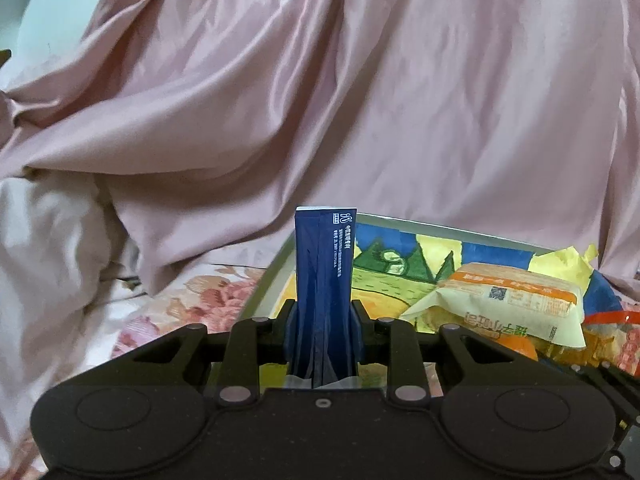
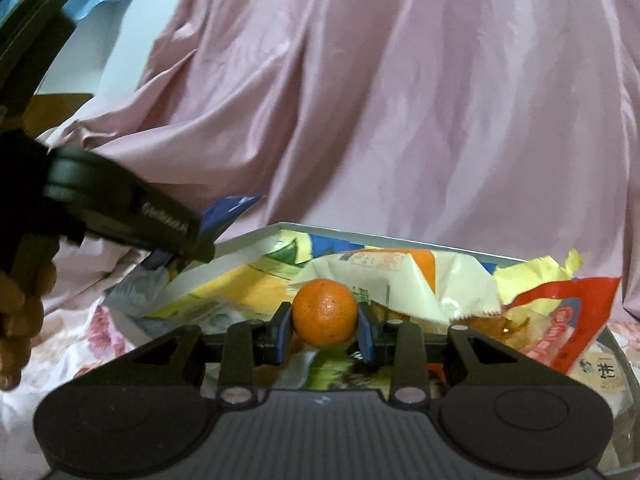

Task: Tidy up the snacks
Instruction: 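Lower both snacks into the tray and open both tools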

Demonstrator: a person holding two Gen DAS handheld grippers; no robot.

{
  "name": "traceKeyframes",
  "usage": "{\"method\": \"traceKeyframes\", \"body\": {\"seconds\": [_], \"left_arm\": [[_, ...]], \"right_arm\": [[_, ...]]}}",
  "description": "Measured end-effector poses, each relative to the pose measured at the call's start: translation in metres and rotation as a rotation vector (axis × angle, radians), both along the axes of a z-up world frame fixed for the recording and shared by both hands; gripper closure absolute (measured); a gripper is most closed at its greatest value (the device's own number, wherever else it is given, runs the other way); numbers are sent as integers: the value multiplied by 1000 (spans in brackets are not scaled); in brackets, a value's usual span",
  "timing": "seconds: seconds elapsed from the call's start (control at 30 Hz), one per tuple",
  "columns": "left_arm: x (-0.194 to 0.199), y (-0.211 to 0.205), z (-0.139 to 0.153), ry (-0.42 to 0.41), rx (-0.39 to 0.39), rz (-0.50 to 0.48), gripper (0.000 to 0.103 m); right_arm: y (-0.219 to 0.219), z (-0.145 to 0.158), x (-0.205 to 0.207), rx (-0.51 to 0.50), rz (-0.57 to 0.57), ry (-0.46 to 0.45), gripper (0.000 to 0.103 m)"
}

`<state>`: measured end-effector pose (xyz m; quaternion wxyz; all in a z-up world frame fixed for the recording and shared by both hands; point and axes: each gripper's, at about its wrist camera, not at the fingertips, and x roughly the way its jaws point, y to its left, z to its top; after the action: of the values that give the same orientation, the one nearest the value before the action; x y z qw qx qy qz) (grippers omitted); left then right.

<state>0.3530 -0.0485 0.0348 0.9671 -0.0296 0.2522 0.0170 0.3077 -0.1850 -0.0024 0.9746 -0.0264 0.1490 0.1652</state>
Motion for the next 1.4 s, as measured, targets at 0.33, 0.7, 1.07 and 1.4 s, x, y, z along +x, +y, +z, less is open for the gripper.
{"method": "traceKeyframes", "body": {"seconds": [0.33, 0.7, 1.07, 1.4], "left_arm": [[10, -6, -13, 6, -23, -13, 73], [17, -12, -17, 26, -25, -13, 72], [15, -21, -20, 33, -10, -27, 70], [10, -19, -20, 30, -32, -19, 41]], "right_arm": [[-6, -5, 6, 54, -7, 34, 65], [-8, -7, 10, 75, -6, 46, 64], [-8, -8, 11, 69, -3, 43, 64], [-7, -8, 9, 49, -8, 31, 59]]}}
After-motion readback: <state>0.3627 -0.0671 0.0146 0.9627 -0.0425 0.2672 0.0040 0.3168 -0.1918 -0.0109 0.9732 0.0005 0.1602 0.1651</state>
